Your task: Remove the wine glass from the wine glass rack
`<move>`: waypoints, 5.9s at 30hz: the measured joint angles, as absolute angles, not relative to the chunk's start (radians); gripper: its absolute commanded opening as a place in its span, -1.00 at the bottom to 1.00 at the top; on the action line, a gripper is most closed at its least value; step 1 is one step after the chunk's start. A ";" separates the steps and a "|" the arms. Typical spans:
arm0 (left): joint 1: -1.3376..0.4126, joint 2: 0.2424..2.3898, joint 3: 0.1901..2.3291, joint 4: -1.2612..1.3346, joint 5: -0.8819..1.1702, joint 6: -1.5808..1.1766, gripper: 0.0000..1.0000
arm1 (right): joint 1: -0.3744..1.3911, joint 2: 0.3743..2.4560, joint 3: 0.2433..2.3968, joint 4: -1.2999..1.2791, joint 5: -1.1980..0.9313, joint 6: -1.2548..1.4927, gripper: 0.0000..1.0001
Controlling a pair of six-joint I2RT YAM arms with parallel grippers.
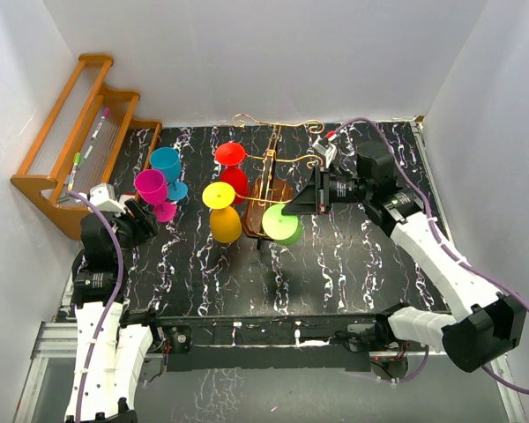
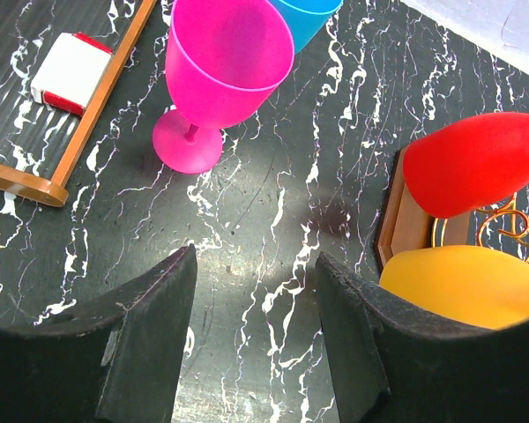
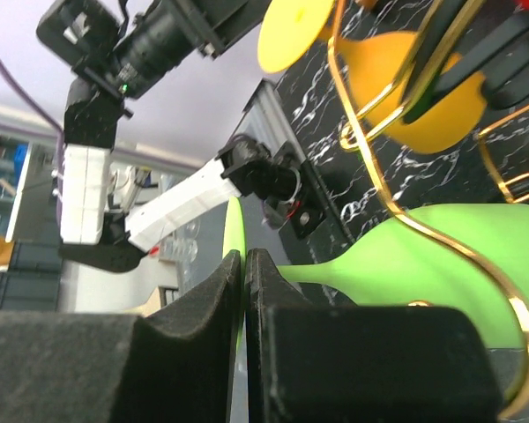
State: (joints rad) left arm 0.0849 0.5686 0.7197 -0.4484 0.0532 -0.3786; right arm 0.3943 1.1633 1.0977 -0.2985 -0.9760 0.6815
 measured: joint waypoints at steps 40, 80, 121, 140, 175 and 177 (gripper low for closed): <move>0.084 0.847 1.297 -0.646 0.196 -0.473 0.15 | 1.251 1.235 1.295 -0.122 -0.191 -0.511 -0.84; -0.174 0.637 0.953 -0.918 0.580 -0.582 0.07 | 1.677 1.415 0.452 0.553 0.559 -1.674 -0.84; -0.185 1.198 1.348 -1.056 -0.336 -0.302 -1.00 | 1.708 1.392 0.481 0.413 0.712 -1.401 0.17; 0.121 1.242 1.148 -0.807 -0.358 -0.382 -0.99 | 1.708 1.346 0.481 0.389 0.742 -1.356 0.17; 0.148 0.585 0.823 -0.548 -0.195 -0.389 0.18 | 1.476 1.429 1.336 0.176 0.596 -1.040 0.33; 0.148 0.584 0.771 -0.540 -0.179 -0.393 0.17 | 1.346 1.500 1.507 0.130 0.546 -0.928 0.32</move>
State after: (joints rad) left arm 0.1478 0.5842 0.7712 -0.5404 -0.1795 -0.3935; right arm 1.3457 1.5002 1.5066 0.1295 0.5457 -0.9283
